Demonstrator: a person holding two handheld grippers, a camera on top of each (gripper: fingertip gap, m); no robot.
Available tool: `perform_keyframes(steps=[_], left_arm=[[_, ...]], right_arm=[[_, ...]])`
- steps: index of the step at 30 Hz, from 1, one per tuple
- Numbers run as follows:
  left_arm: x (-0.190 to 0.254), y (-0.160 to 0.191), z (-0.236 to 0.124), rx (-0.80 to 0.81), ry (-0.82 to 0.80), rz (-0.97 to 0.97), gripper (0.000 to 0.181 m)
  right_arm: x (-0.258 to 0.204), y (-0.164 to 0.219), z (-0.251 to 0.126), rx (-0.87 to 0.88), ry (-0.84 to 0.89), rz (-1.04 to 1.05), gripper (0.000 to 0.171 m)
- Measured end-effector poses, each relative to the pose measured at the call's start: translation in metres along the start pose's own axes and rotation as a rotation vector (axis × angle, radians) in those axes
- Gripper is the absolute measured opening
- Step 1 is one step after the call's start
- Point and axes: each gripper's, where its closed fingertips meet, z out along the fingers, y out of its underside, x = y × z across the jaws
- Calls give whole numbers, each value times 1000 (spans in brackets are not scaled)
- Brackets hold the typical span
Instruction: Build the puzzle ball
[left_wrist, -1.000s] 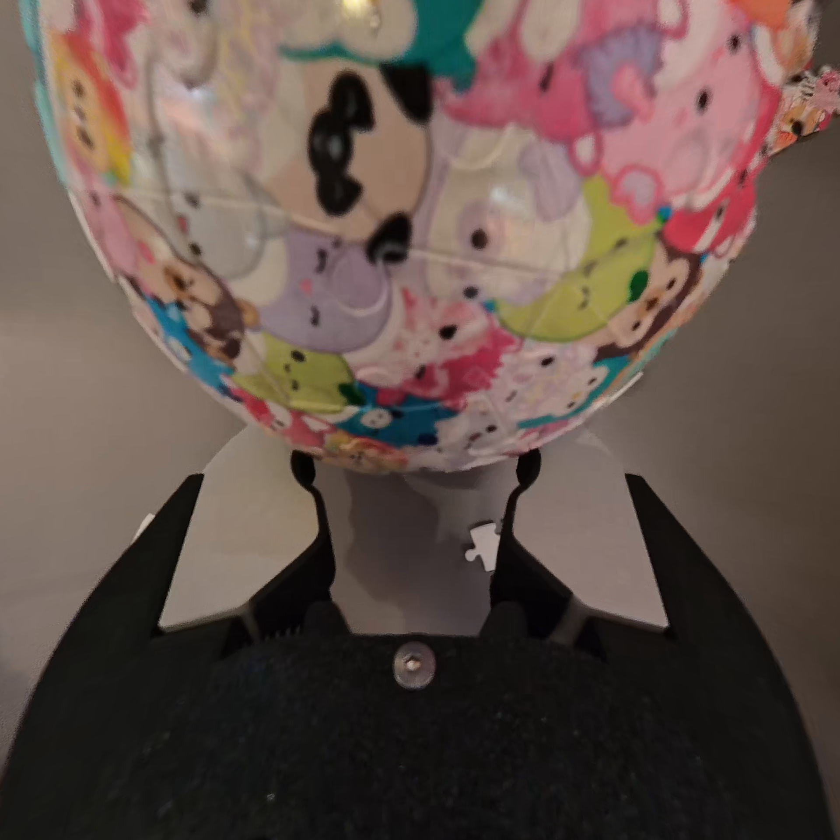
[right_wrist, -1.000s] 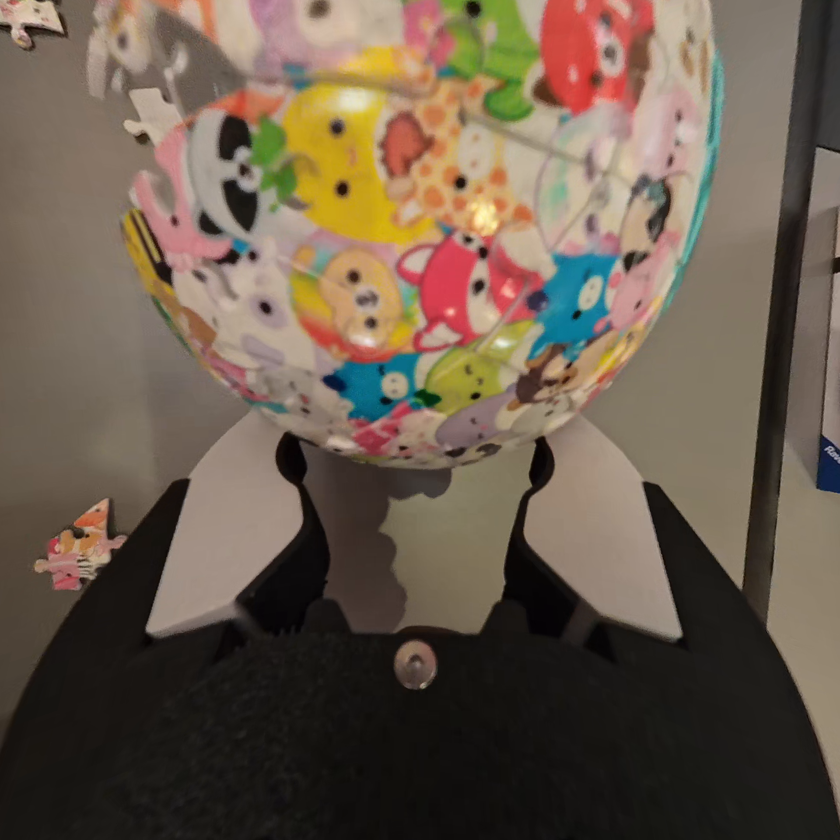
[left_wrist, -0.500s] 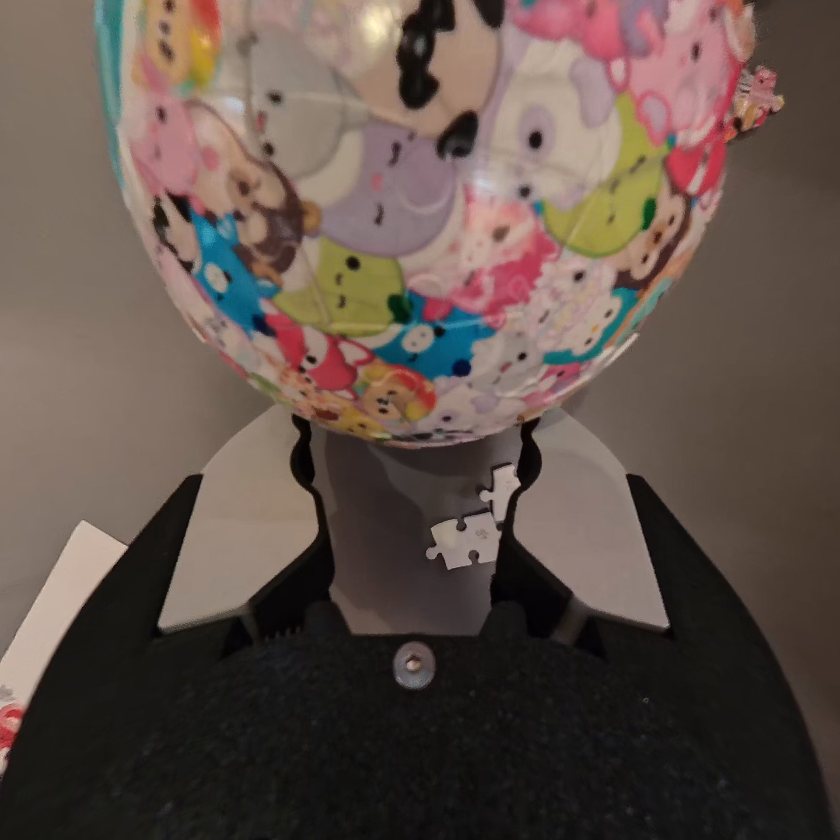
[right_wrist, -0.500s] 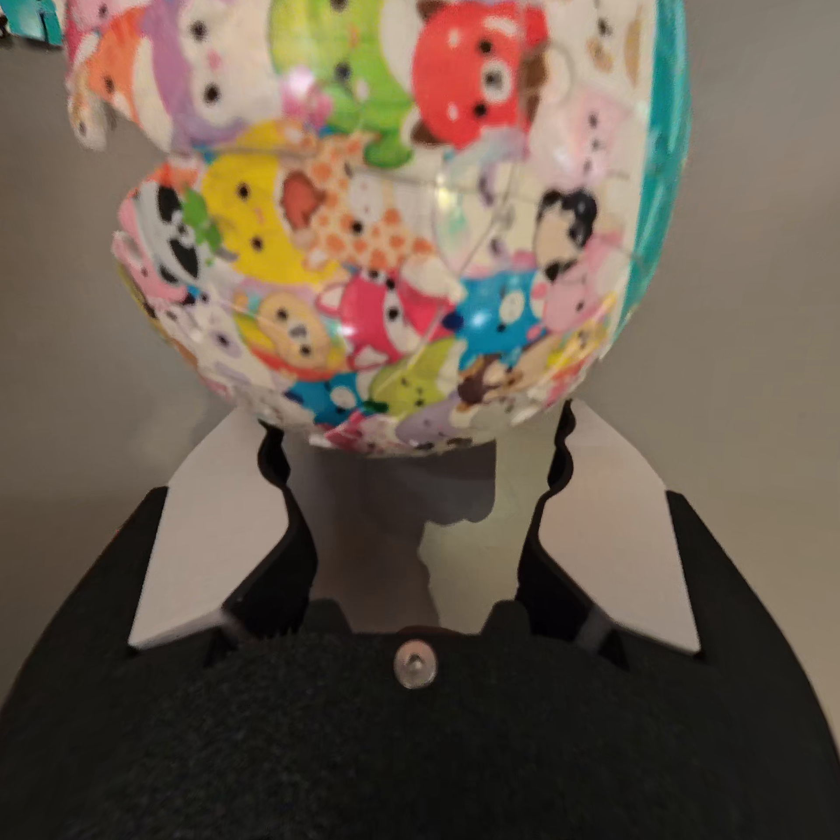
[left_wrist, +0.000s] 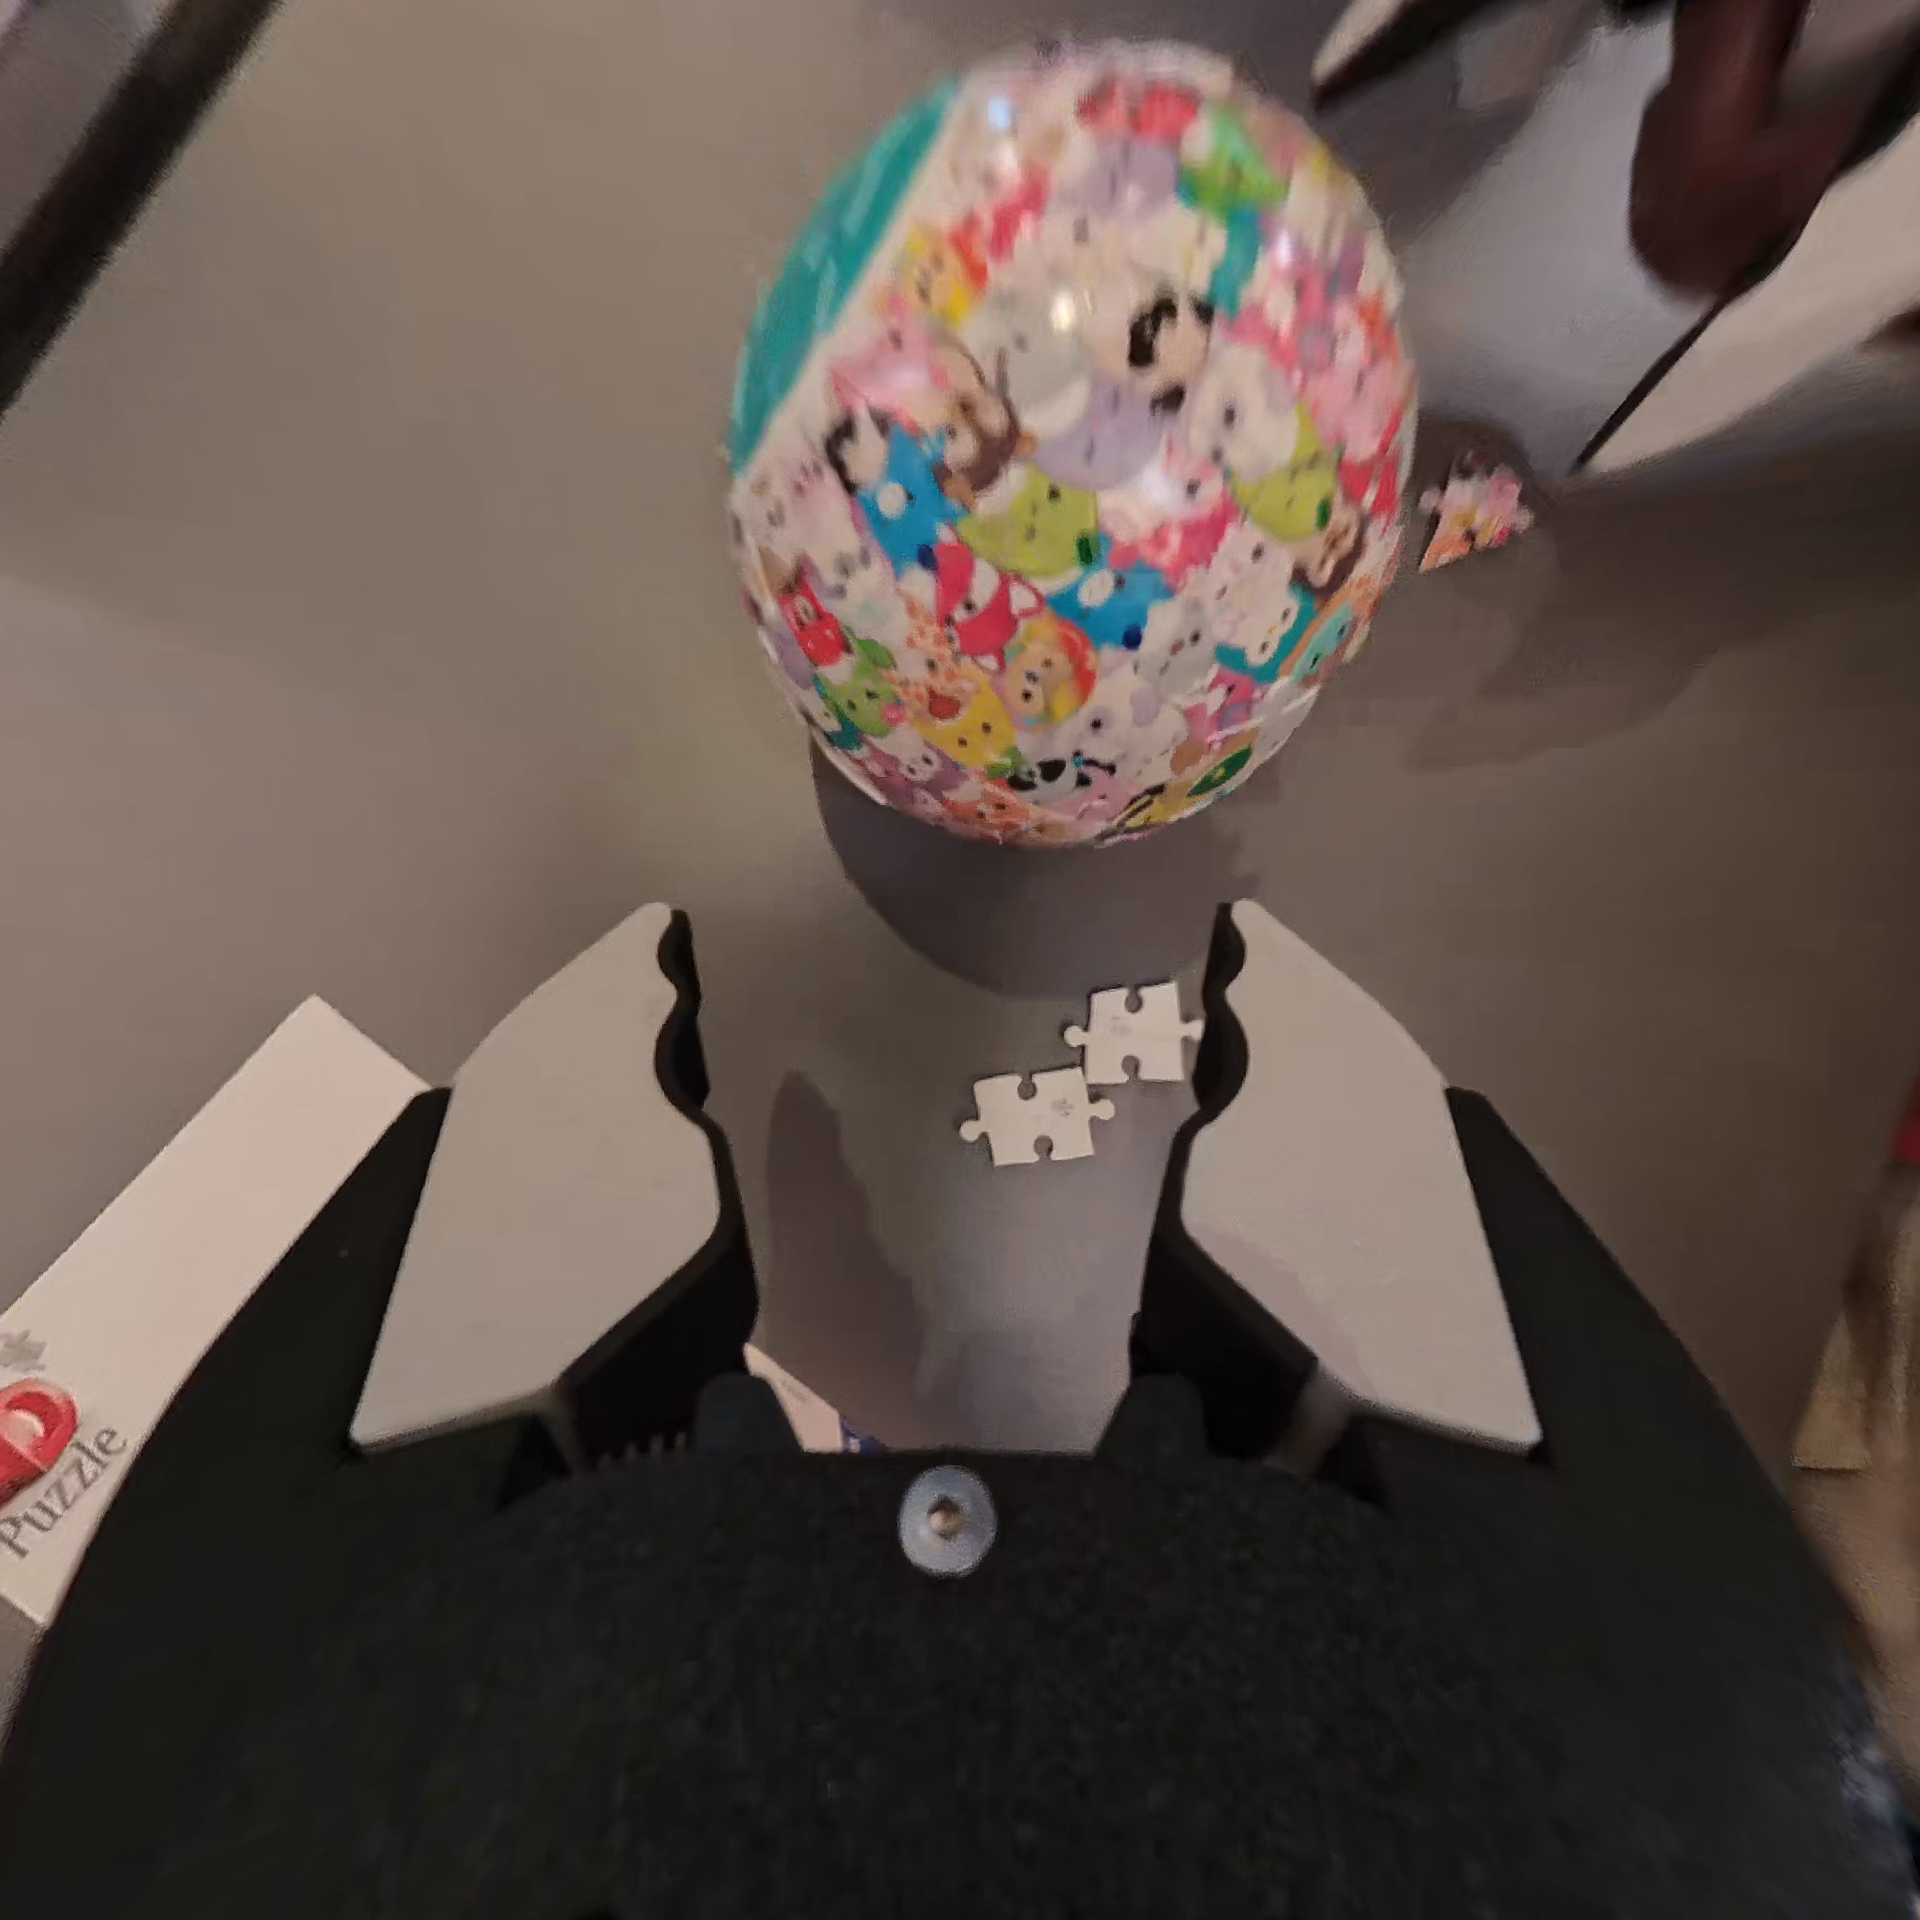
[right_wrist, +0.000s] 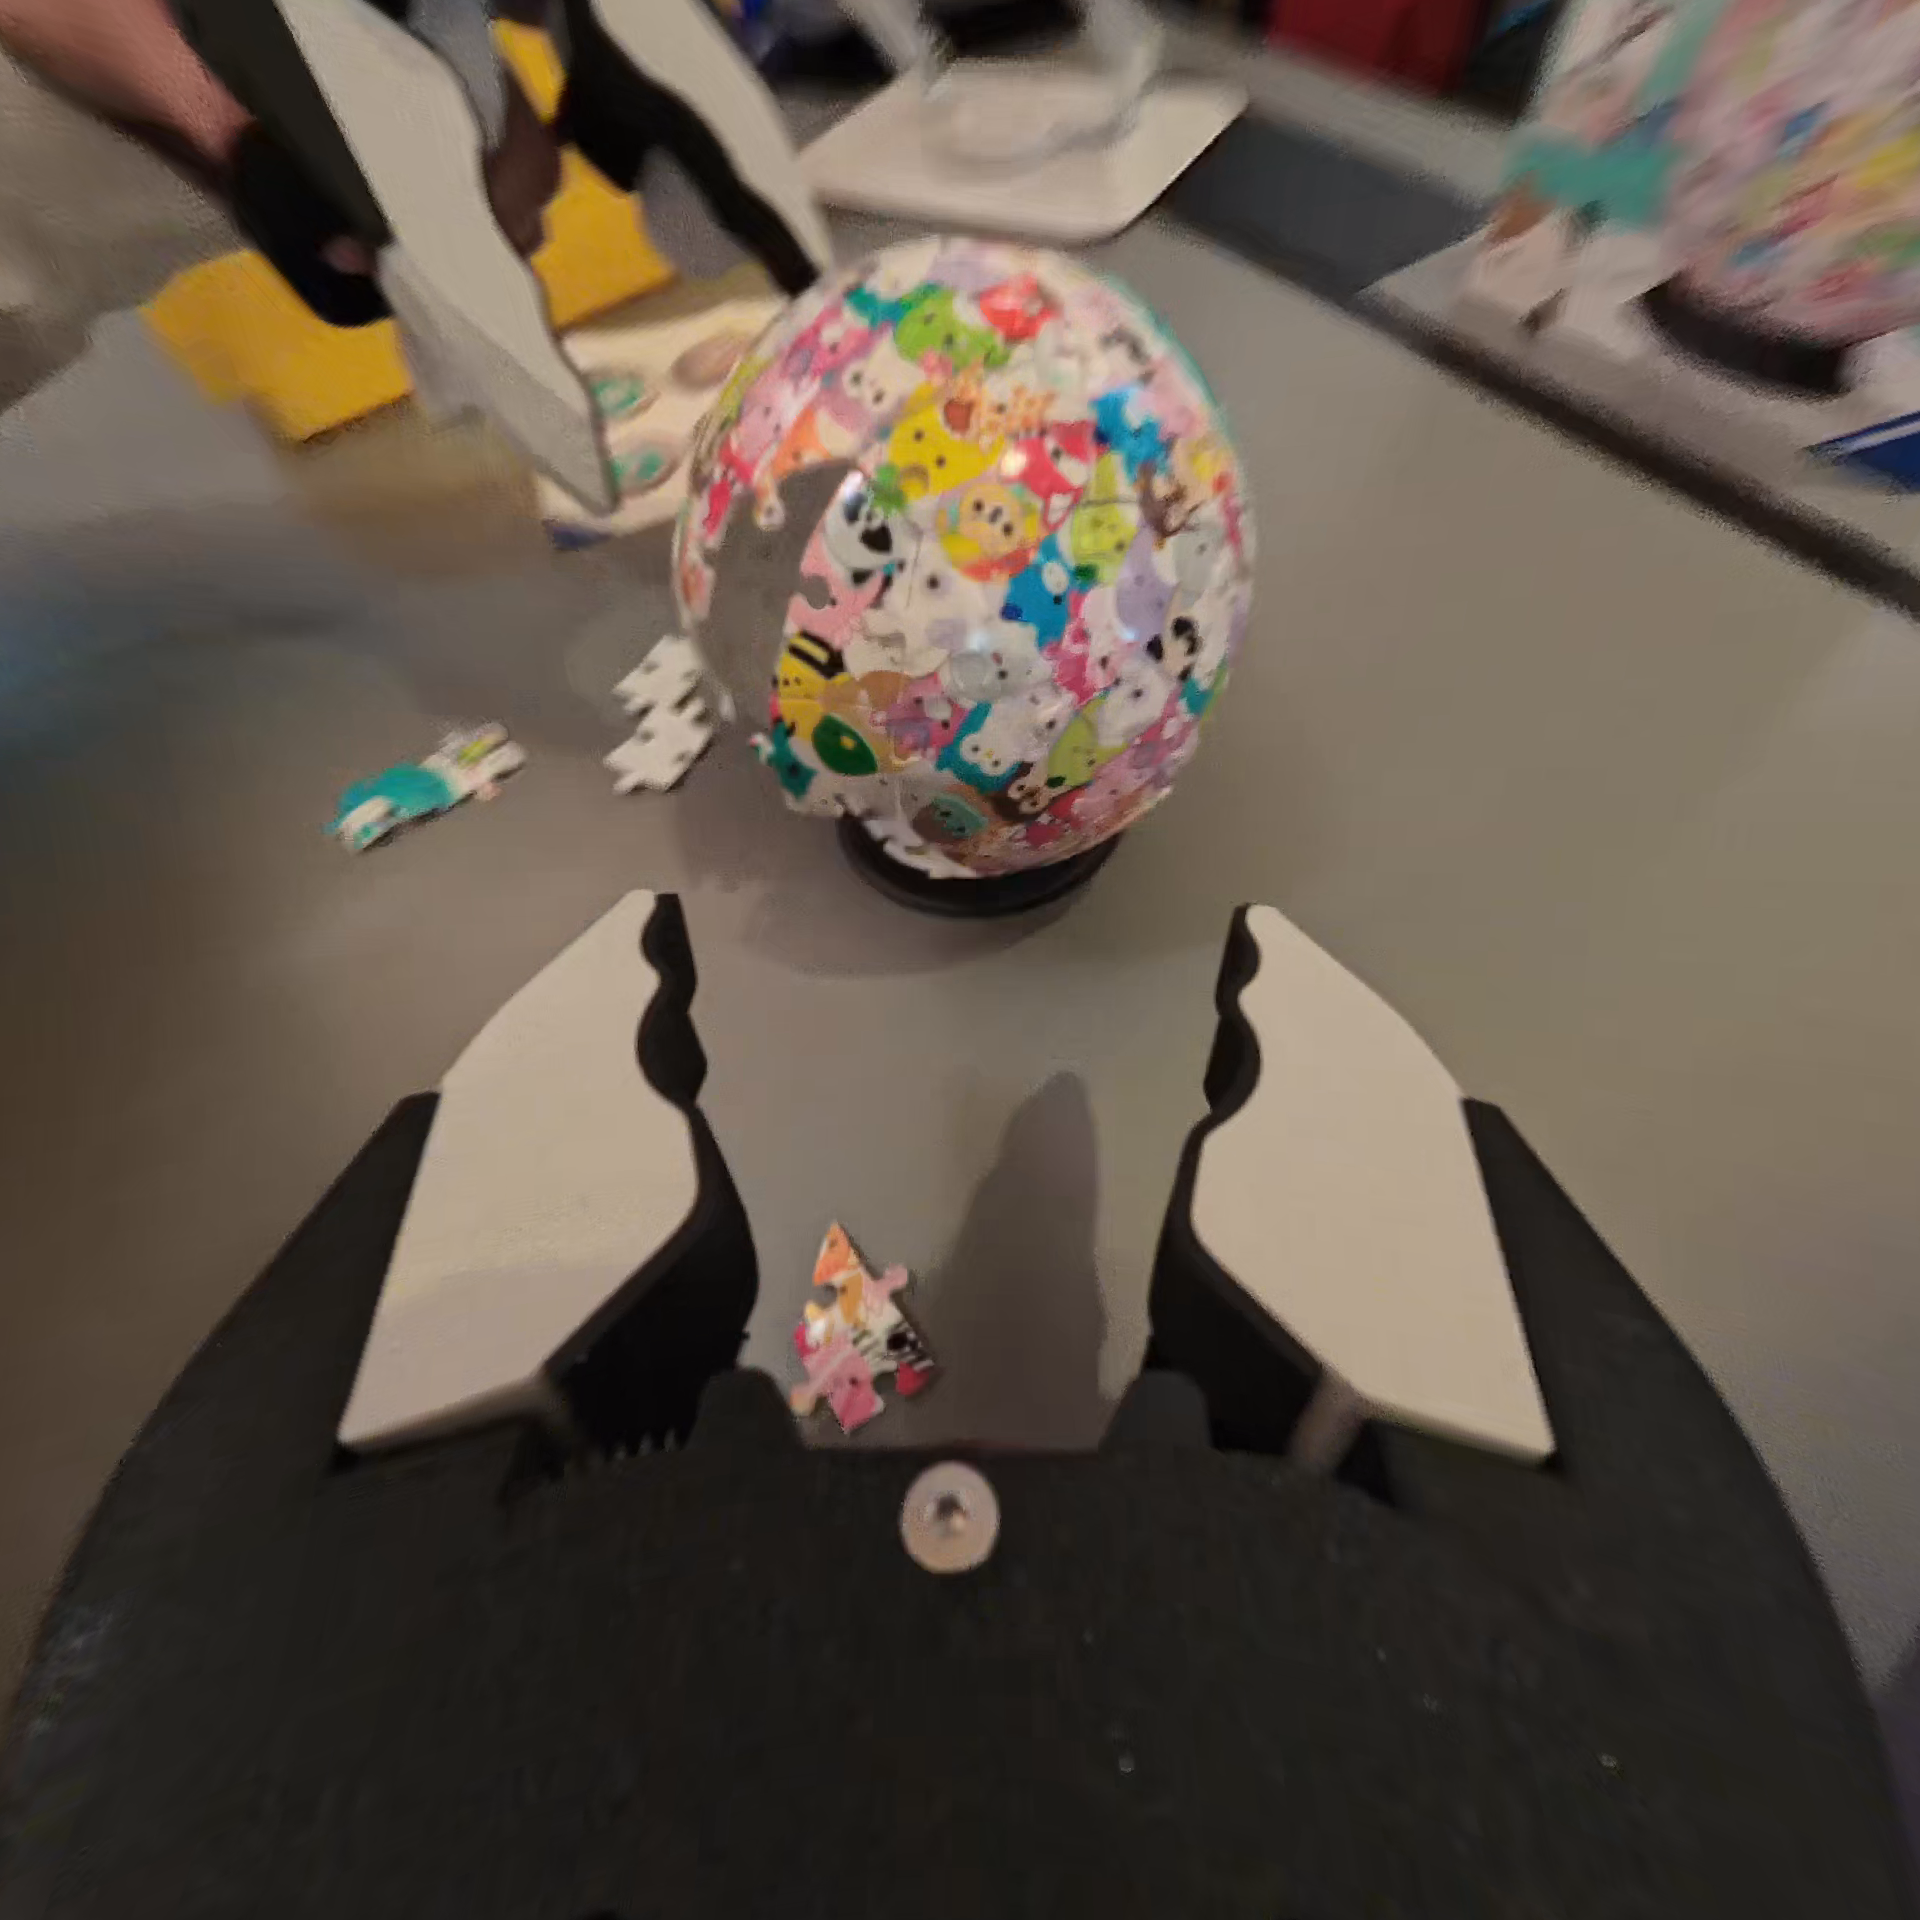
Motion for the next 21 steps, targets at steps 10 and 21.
perform_keyframes(steps=[10, 21], left_arm=[[-3, -39, -28, 501, -83, -267, 91], [2, -63, -2, 420, 402, -212, 102]], right_arm=[[-26, -33, 7, 201, 660, -207, 67], [-6, -40, 21, -12, 999, -321, 50]])
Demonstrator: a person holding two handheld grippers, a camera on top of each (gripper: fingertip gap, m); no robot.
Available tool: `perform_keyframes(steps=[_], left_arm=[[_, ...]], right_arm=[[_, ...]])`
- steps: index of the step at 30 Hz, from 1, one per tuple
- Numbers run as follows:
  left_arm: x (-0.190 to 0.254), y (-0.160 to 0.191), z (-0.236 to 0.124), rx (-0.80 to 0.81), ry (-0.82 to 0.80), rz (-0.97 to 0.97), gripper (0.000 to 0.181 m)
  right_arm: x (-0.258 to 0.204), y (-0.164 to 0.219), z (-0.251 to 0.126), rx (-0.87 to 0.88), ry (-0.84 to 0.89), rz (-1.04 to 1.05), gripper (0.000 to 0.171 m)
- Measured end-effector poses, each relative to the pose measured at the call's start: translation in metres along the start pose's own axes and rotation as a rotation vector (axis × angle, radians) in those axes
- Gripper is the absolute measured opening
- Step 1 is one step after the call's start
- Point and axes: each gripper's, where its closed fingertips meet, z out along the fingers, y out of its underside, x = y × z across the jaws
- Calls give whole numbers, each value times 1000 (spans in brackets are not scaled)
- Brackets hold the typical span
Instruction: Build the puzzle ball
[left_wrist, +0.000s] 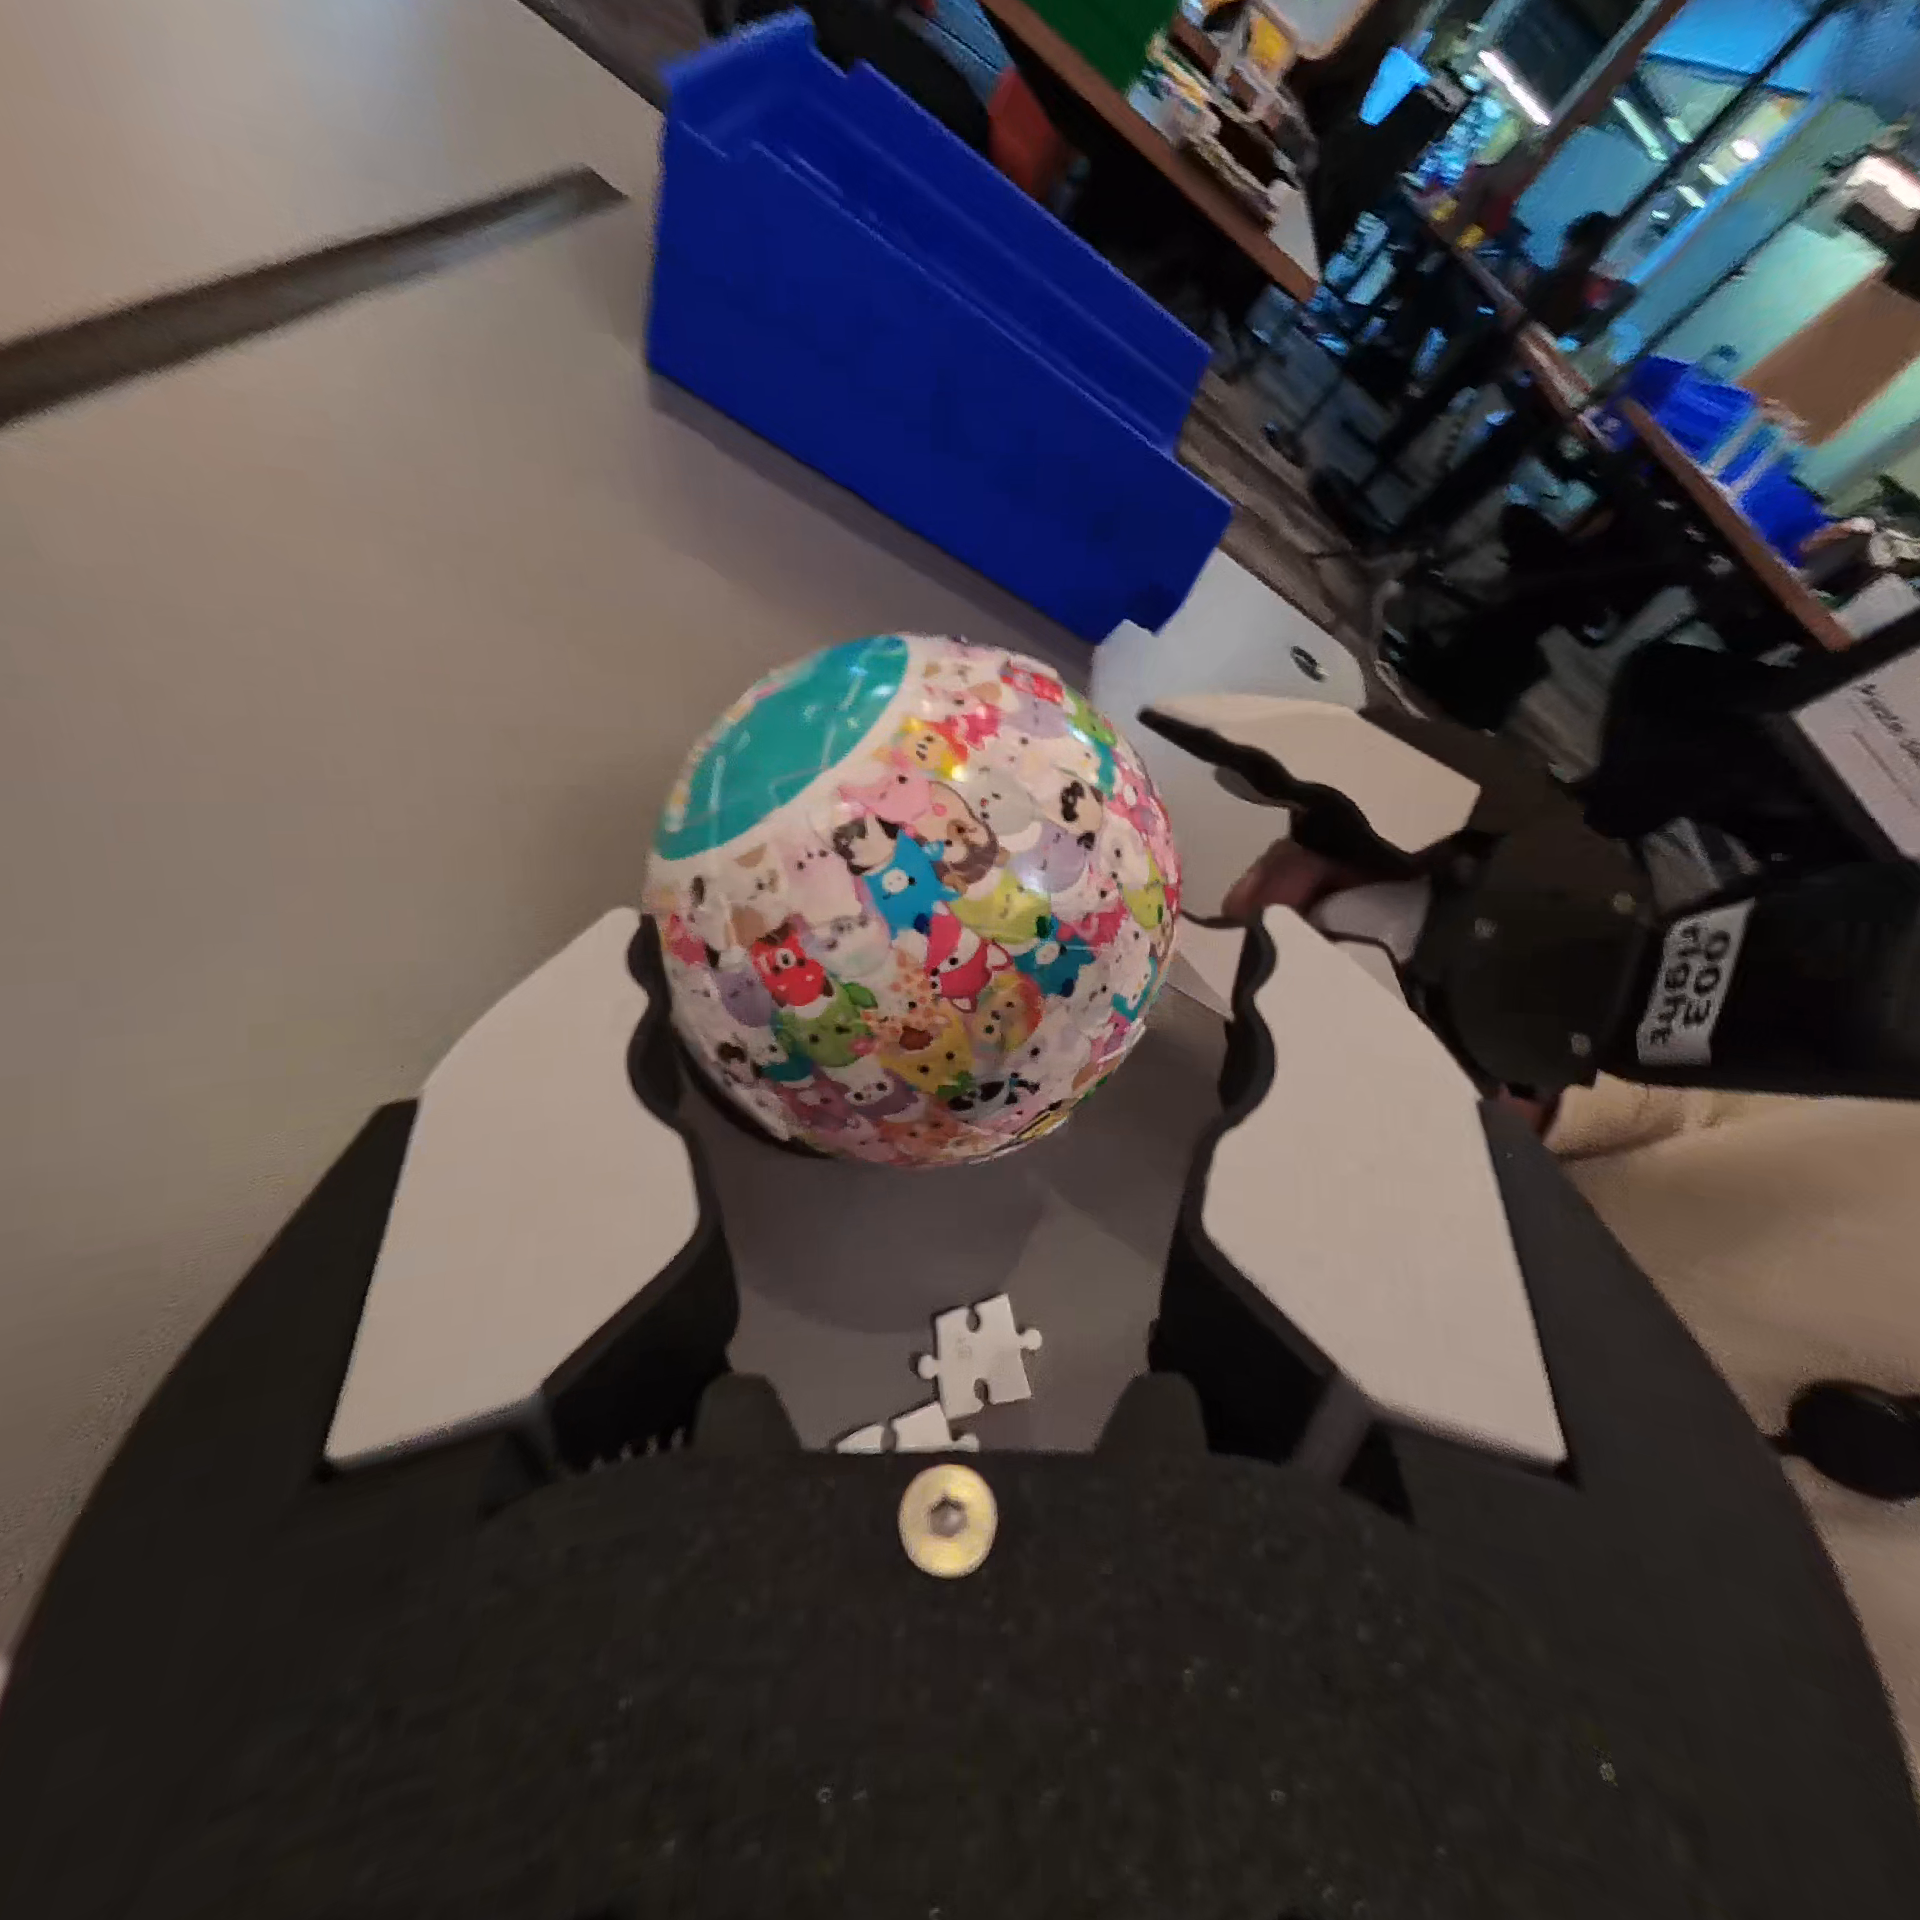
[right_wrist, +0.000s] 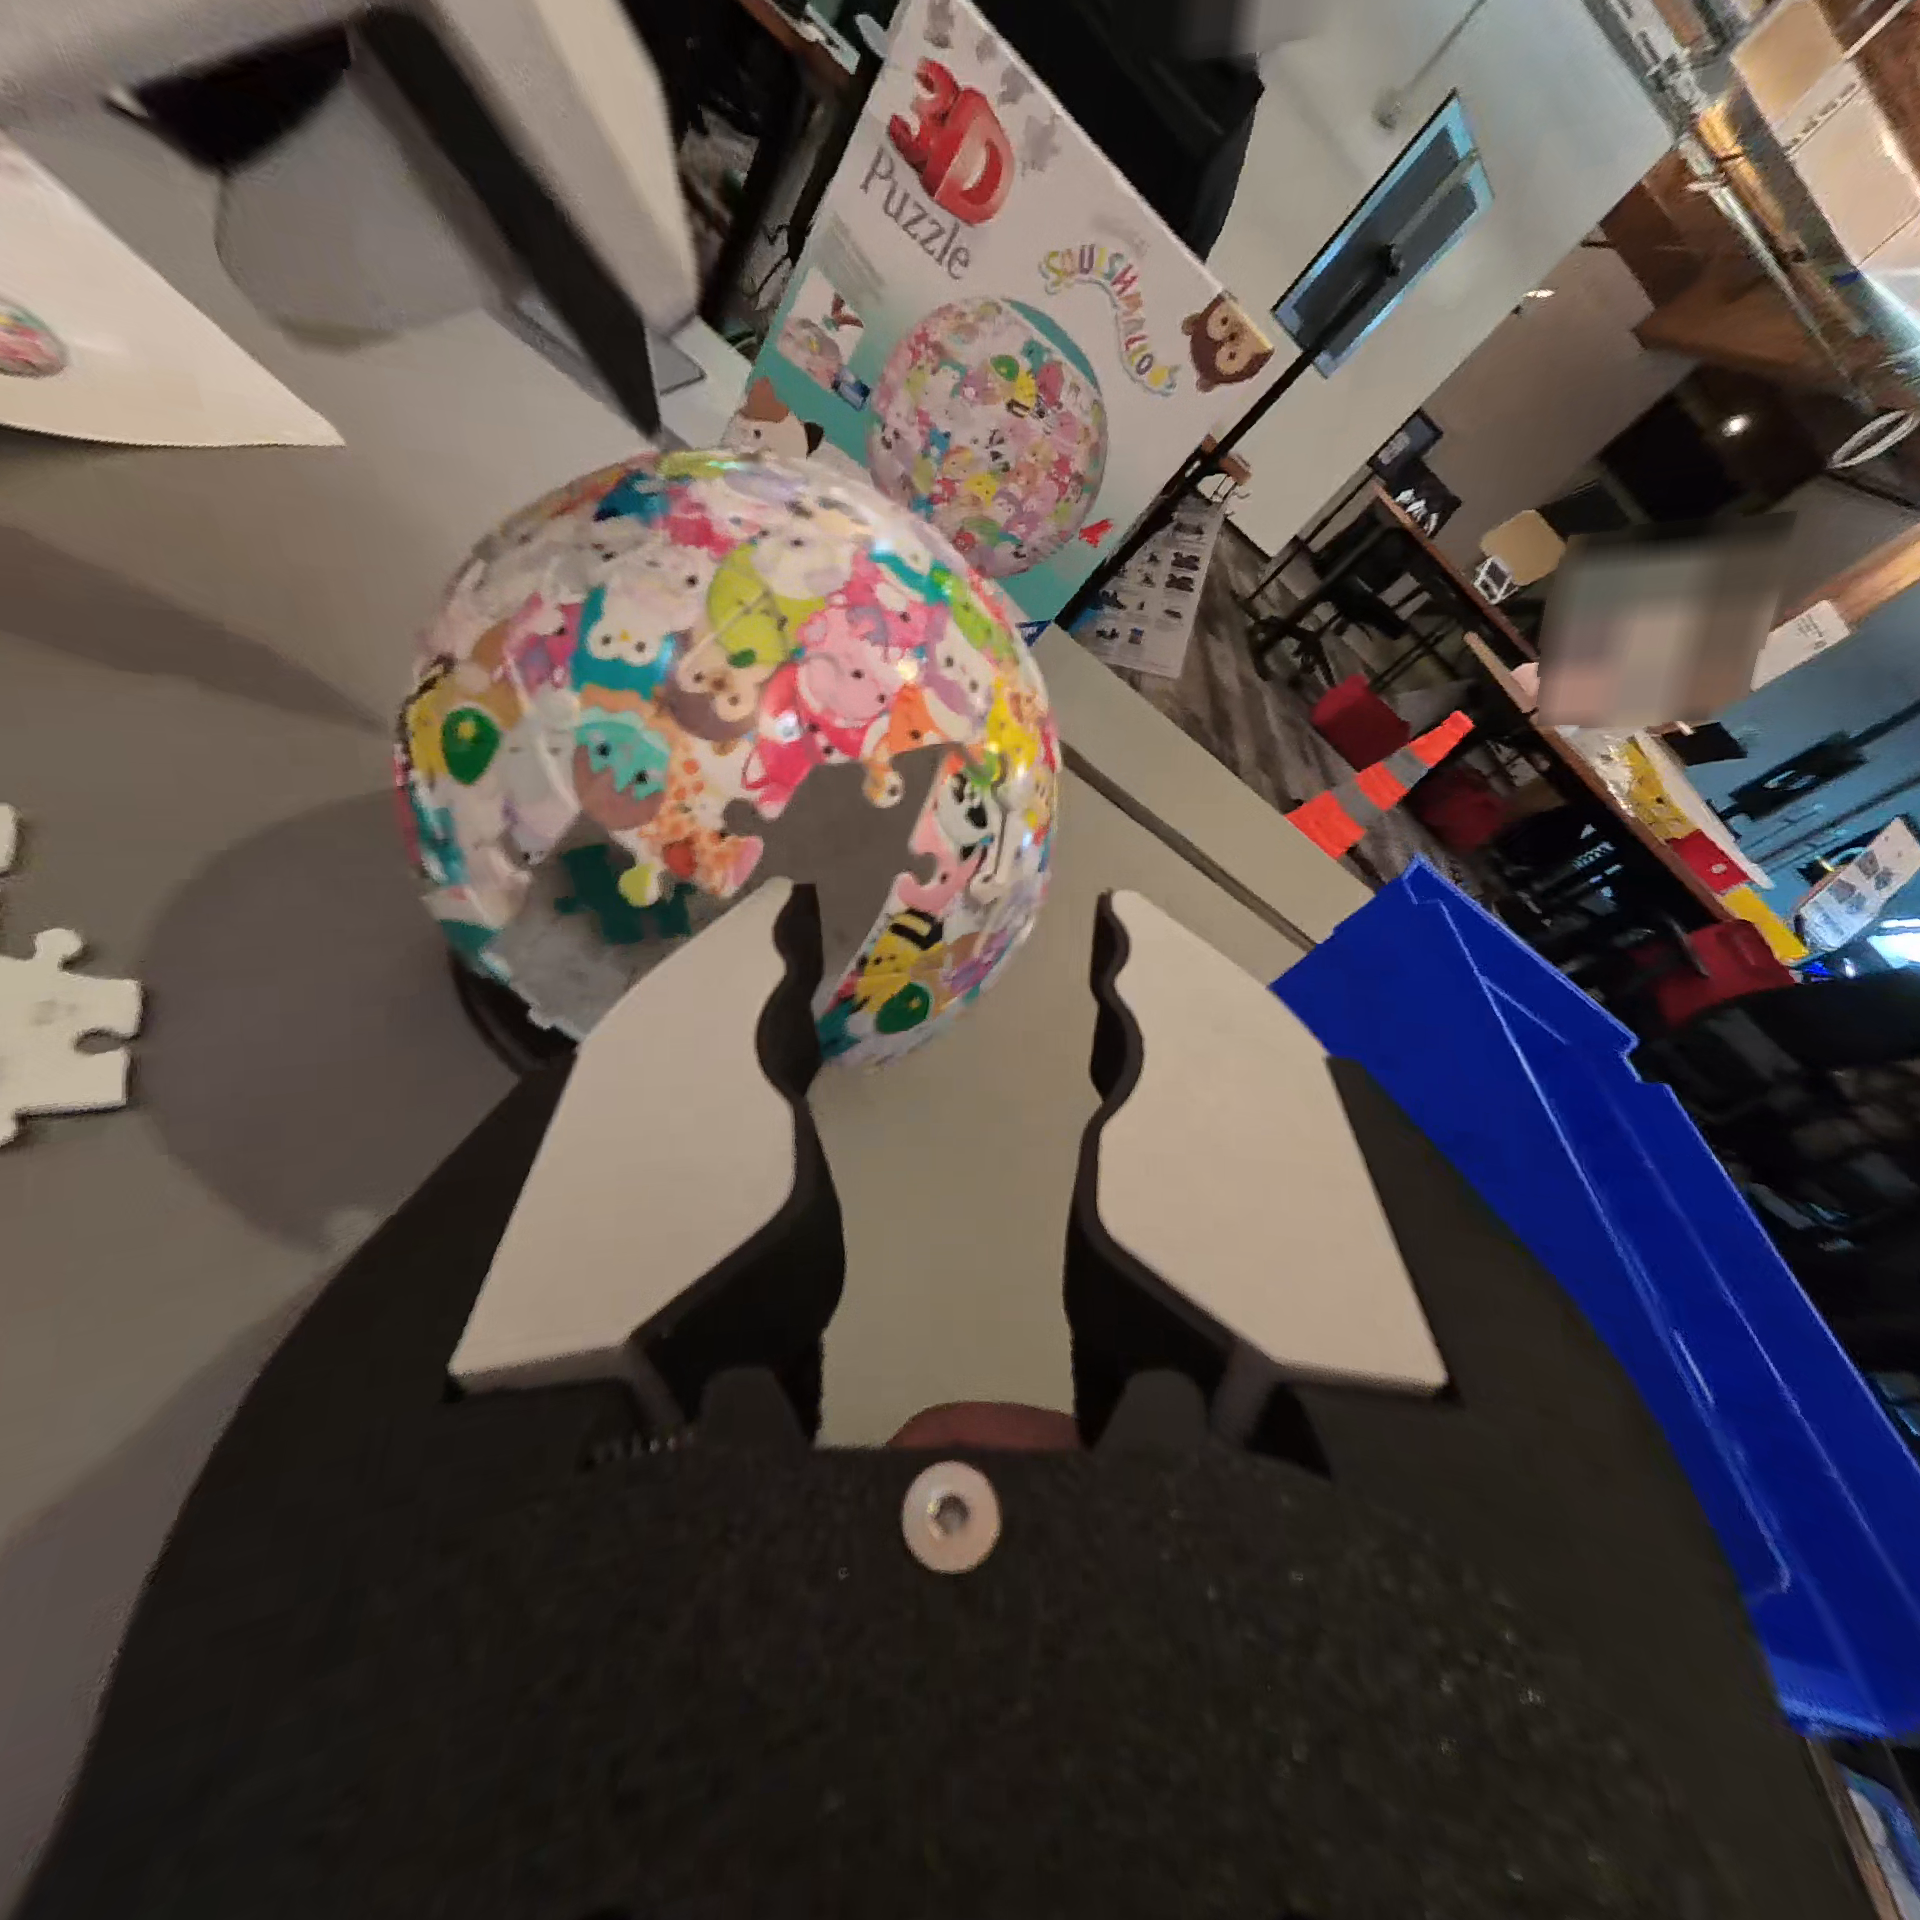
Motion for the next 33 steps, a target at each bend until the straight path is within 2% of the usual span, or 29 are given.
perform_keyframes(steps=[4, 10, 13, 17, 21, 27, 33], left_arm=[[1, 15, 11, -38, 33, 13, 101], [8, 25, 7, 1, 21, -15, 95], [17, 33, 3, 8, 4, -20, 92], [12, 33, 1, 1, -42, 11, 91], [3, 19, 6, -16, 6, 19, 91], [1, 18, 18, -47, 40, 28, 93], [0, 19, 12, -7, 31, 2, 83]], right_arm=[[1, -3, 5, -9, -9, -20, 42], [9, 2, 7, -16, -6, -48, 27], [16, 7, 9, -10, 4, -61, 24], [21, 11, 9, -4, 0, -58, 26], [21, 6, 8, 11, -7, -34, 25], [23, -1, 13, 14, -1, -12, 23], [17, 2, 12, 18, -28, -8, 28]])
